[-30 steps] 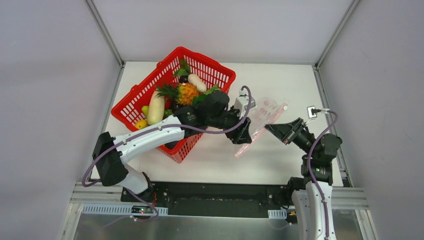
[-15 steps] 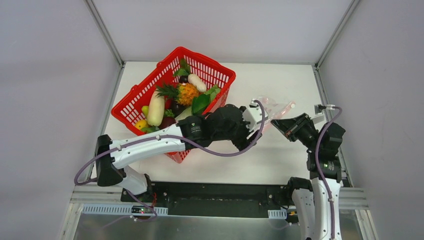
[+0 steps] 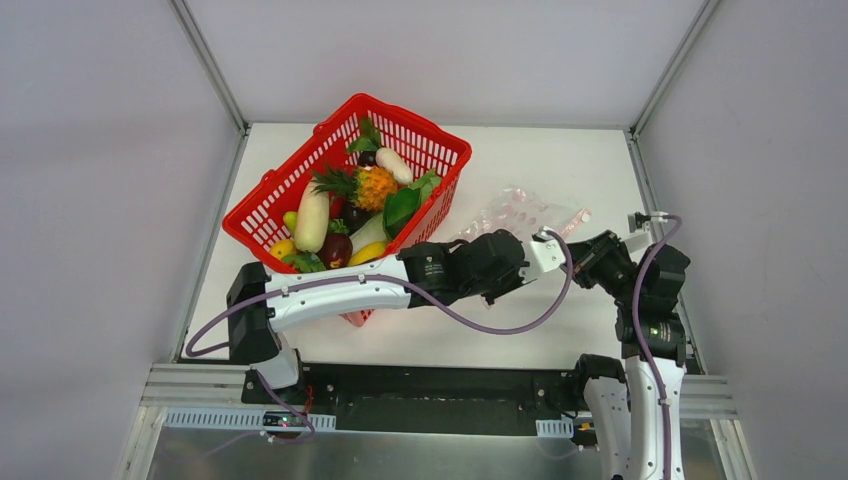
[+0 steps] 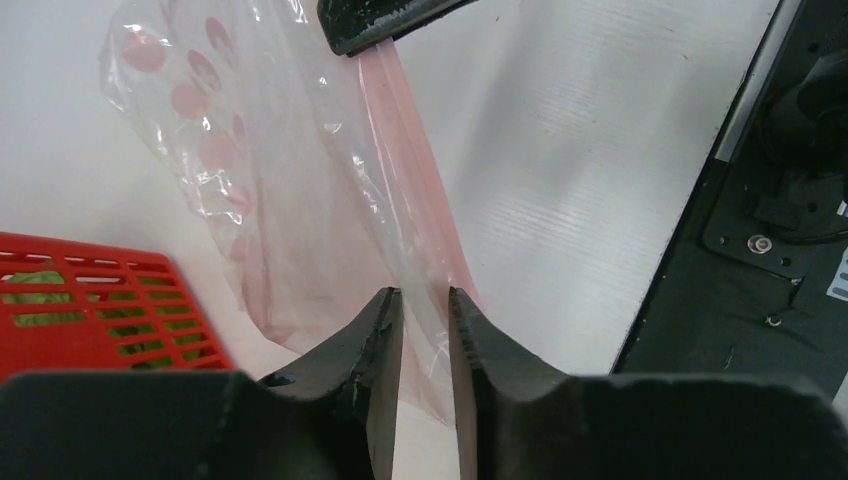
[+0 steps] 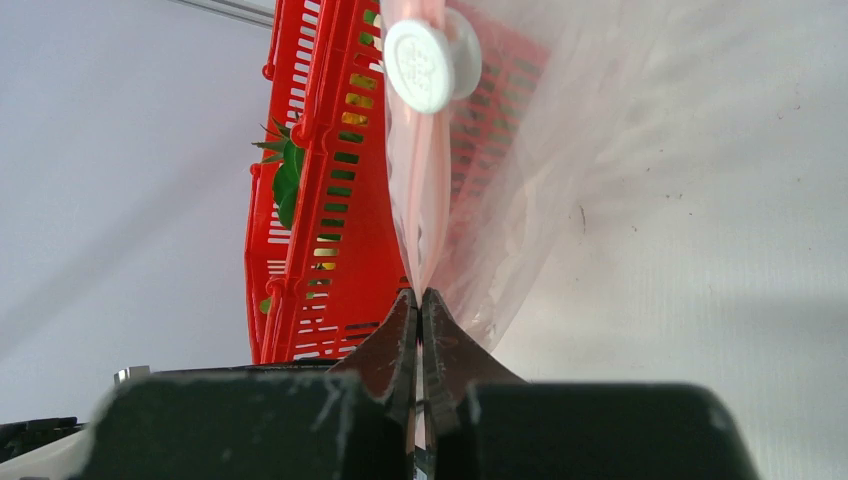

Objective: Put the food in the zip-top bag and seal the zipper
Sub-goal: Open the zipper of the food storage bag at the center of the board.

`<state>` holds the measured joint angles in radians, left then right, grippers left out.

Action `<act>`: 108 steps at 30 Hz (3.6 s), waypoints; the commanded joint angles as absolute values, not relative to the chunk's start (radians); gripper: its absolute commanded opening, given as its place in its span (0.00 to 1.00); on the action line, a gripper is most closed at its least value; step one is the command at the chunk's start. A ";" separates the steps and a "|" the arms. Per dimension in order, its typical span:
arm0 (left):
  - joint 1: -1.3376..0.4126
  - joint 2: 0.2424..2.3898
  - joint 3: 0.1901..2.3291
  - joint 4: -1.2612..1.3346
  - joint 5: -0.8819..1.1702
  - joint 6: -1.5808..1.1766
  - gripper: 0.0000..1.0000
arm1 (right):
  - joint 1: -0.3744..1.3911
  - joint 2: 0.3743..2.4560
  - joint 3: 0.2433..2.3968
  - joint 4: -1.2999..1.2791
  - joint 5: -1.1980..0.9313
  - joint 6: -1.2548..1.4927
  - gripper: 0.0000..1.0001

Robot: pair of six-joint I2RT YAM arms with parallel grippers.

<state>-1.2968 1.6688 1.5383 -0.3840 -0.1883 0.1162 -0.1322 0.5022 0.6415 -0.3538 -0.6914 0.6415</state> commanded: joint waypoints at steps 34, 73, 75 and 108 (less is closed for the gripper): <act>-1.239 1.629 1.467 -0.286 -0.058 0.058 0.00 | -0.126 0.513 0.608 -0.262 -0.758 0.587 0.05; -1.276 1.751 1.552 -0.252 -0.267 0.168 0.20 | -0.126 0.537 0.590 -0.241 -0.697 0.649 0.00; -1.276 1.749 1.550 -0.257 -0.273 0.170 0.17 | -0.126 0.535 0.595 -0.253 -0.701 0.640 0.00; -1.284 1.731 1.449 -0.132 -0.465 0.130 0.22 | -0.126 0.486 0.588 -0.223 -0.692 0.747 0.00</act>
